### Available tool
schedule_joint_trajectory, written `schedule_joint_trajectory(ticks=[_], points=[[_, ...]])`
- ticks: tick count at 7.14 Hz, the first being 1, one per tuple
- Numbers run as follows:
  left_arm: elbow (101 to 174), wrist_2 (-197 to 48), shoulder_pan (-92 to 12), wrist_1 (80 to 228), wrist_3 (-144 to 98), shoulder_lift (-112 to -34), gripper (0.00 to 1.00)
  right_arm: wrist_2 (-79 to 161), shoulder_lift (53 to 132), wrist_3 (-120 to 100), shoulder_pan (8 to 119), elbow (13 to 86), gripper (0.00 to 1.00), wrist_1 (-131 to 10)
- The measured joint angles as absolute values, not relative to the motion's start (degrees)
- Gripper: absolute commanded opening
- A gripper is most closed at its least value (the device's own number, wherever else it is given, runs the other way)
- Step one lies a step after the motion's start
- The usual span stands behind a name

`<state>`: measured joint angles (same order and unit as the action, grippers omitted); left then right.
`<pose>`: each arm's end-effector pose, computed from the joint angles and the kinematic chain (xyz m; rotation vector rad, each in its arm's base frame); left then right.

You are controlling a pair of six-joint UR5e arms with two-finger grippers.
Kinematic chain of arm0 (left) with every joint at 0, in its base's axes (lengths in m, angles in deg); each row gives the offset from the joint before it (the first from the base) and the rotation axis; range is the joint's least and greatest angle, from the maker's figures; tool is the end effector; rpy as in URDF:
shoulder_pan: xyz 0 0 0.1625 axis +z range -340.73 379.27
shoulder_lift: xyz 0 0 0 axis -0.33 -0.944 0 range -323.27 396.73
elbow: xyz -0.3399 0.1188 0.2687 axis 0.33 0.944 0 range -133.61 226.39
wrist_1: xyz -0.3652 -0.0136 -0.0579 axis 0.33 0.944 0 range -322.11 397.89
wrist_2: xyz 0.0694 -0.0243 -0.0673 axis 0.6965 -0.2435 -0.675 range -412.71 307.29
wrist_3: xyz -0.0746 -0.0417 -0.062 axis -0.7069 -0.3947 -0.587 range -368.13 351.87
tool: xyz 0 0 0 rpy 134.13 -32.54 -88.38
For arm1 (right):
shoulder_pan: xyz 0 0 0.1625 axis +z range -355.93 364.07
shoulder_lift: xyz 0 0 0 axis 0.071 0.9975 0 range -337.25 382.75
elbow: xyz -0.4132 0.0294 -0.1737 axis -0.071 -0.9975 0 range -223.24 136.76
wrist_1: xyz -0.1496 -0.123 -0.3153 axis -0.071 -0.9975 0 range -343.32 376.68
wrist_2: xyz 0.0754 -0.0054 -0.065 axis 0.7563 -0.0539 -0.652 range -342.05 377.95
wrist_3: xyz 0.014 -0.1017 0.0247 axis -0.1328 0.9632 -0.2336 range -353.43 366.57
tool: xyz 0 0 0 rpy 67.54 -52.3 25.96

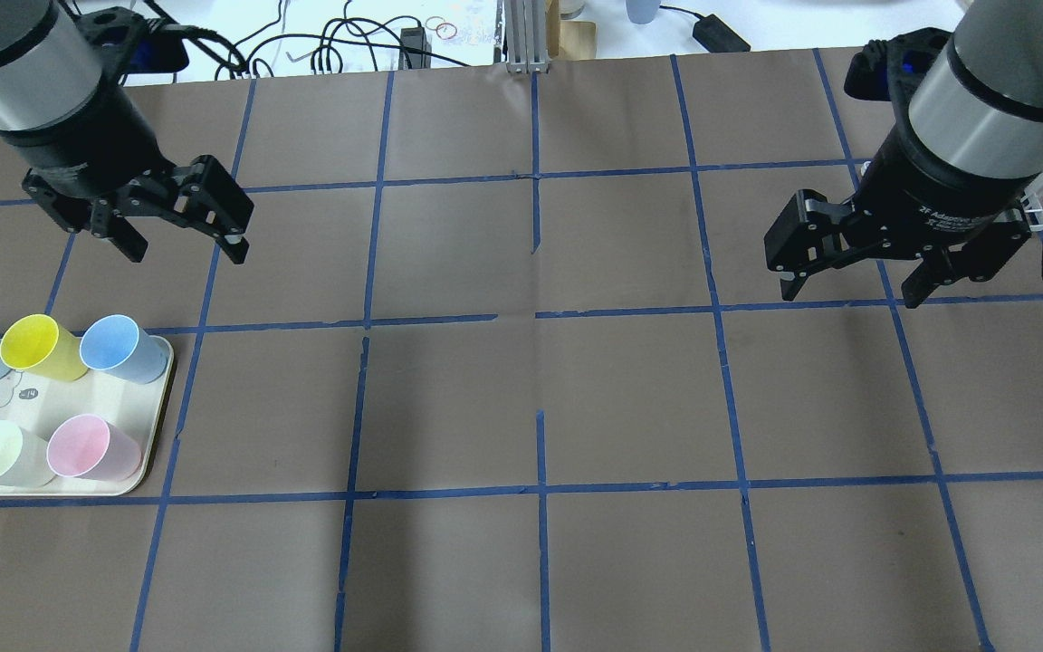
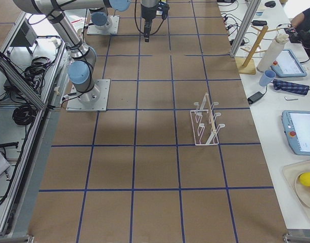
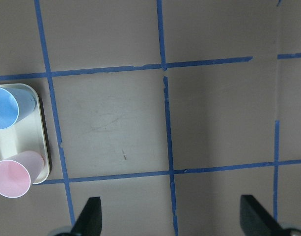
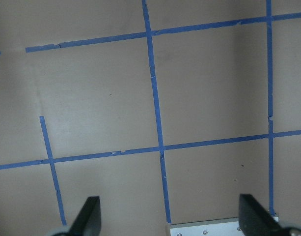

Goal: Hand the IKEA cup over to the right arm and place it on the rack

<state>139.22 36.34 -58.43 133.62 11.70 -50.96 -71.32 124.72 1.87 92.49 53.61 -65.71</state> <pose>-0.0437 -0.4340 0.4924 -0.2014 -3.0851 -0.1553 0.1251 -0.3492 0.5230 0.1719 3.1244 0.0685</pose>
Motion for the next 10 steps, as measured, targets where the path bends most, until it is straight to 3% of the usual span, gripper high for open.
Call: schedule_joint_trajectory(ticks=[5,10], points=[[144.3,36.9,-39.7,123.8,36.3,-58.9,1.00,-71.3,124.8,2.1,92.5,53.7,1.00,-65.5],[159.3,41.4,-29.4,107.8,48.0,-58.8,1.00,-71.4,124.7,2.0,92.5,53.7,1.00,-65.7]])
